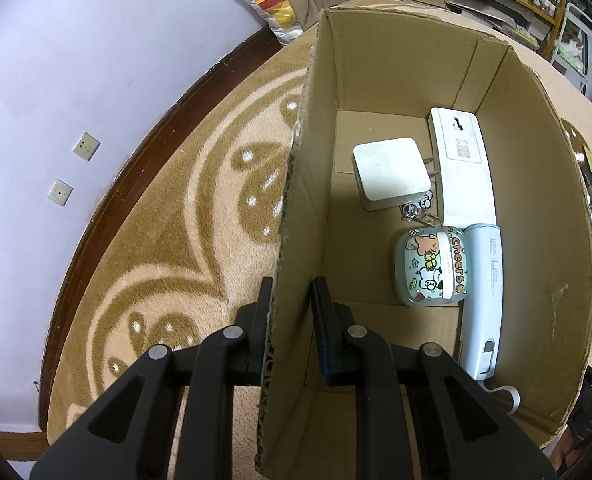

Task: Organize rigid objects
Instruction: 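Return the right gripper to the pile and grasp the yellow oval case, then carry the yellow oval case into the box and release it with the right gripper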

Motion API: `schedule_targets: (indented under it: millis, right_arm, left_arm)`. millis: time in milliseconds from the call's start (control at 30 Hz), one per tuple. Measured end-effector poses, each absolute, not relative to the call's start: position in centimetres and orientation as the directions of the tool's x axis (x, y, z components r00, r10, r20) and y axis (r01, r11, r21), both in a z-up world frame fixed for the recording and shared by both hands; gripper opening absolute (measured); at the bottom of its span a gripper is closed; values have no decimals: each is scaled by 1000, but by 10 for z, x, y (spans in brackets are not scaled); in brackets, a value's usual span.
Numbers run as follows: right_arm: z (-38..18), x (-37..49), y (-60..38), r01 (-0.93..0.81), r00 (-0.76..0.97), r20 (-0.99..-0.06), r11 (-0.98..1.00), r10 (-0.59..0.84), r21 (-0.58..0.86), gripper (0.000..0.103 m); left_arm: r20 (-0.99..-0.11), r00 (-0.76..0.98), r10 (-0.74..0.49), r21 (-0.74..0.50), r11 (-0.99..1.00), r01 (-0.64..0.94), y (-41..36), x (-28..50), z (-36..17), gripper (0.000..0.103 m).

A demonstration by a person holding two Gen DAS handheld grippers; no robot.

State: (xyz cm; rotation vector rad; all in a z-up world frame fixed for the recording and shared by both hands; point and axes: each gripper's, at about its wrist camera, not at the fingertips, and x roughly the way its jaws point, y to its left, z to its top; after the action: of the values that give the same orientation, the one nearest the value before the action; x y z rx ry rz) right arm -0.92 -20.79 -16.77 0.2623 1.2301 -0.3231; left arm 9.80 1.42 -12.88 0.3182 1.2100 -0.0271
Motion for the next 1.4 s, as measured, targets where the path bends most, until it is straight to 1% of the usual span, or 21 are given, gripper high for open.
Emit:
schedule_targets:
  millis: [33, 67, 133, 533, 633, 1167, 1400]
  right_arm:
    - [-167, -9, -207, 377, 300, -948, 926, -102, 20, 71]
    - [-167, -10, -207, 377, 303, -947, 926, -106, 17, 65]
    - [-165, -12, -206, 385, 312, -942, 923, -126, 5, 59]
    - [-151, -9, -213, 413, 404, -905, 909, -133, 50, 59]
    - [-143, -4, -212, 411, 457, -880, 908, -129, 81, 59]
    - [-94, 7, -204, 361, 628, -766, 923, -134, 134, 59]
    - [-62, 27, -188, 285, 687, -719, 949, -105, 134, 59]
  left_arm:
    - [-922, 358, 148, 226, 956, 188, 14, 98, -129, 18]
    - [-922, 358, 148, 227, 955, 189, 14, 98, -128, 18]
    - [-922, 358, 149, 227, 955, 189, 14, 98, -128, 18]
    - [-921, 360, 150, 230, 954, 191, 14, 98, -129, 18]
    - [-921, 359, 149, 229, 955, 191, 14, 98, -129, 18]
    - [-921, 359, 152, 232, 954, 190, 13, 99, -129, 18]
    - [-920, 360, 154, 234, 953, 191, 12, 100, -128, 18]
